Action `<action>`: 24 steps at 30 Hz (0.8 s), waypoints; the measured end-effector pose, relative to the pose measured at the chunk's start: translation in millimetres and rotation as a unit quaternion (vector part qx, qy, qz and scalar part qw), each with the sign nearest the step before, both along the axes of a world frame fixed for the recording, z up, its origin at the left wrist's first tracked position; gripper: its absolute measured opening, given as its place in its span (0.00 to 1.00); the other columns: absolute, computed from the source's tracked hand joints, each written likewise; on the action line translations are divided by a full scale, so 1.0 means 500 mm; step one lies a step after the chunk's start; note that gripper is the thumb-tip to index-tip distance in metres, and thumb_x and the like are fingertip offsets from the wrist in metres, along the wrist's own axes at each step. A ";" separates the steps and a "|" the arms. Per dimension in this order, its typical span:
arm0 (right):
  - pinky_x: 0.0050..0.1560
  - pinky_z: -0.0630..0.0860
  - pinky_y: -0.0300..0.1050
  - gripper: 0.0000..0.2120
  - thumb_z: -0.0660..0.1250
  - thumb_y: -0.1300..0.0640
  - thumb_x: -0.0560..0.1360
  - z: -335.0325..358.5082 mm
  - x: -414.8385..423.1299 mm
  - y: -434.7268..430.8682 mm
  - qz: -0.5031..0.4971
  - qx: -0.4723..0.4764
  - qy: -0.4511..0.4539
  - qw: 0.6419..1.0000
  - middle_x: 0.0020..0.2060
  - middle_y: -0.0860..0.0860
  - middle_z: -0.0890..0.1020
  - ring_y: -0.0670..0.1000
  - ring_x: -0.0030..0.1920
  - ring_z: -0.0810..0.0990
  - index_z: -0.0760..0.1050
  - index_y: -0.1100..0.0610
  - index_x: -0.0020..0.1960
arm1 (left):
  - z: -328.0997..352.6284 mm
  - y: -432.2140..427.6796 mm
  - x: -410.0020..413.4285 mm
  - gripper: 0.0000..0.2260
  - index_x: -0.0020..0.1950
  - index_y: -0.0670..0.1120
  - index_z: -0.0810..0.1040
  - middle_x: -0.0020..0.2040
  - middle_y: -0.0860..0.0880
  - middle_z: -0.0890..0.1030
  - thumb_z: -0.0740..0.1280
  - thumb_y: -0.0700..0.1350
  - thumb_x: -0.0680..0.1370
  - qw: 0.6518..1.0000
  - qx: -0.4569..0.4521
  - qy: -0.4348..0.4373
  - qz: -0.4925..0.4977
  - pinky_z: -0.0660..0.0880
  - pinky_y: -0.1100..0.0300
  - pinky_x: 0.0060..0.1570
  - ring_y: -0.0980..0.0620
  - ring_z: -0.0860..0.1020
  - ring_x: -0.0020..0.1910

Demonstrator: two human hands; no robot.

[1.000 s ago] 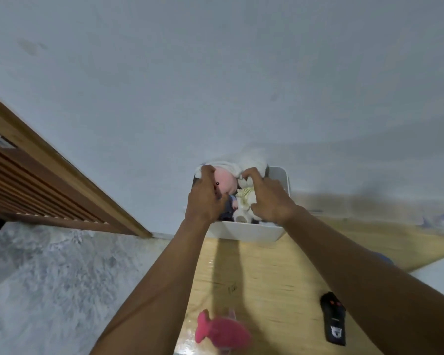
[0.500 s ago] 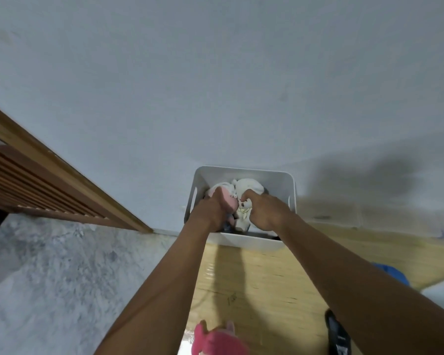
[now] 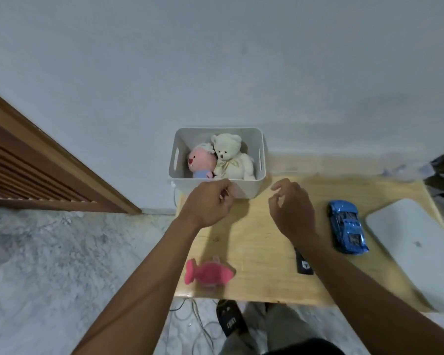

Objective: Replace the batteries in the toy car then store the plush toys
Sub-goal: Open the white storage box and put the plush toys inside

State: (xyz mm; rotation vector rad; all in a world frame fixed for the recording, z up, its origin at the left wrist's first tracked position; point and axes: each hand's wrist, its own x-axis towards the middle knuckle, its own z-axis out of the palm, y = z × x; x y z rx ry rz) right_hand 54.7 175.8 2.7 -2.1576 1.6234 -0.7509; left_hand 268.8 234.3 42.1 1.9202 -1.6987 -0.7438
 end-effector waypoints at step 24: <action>0.54 0.78 0.48 0.28 0.72 0.60 0.69 0.007 -0.094 0.059 0.028 -0.006 -0.100 0.995 0.57 0.50 0.78 0.53 0.54 0.76 0.70 0.53 0.67 | -0.018 0.092 0.005 0.25 0.62 0.53 0.70 0.52 0.52 0.81 0.78 0.49 0.70 0.996 -0.034 0.050 0.067 0.81 0.52 0.43 0.50 0.81 0.46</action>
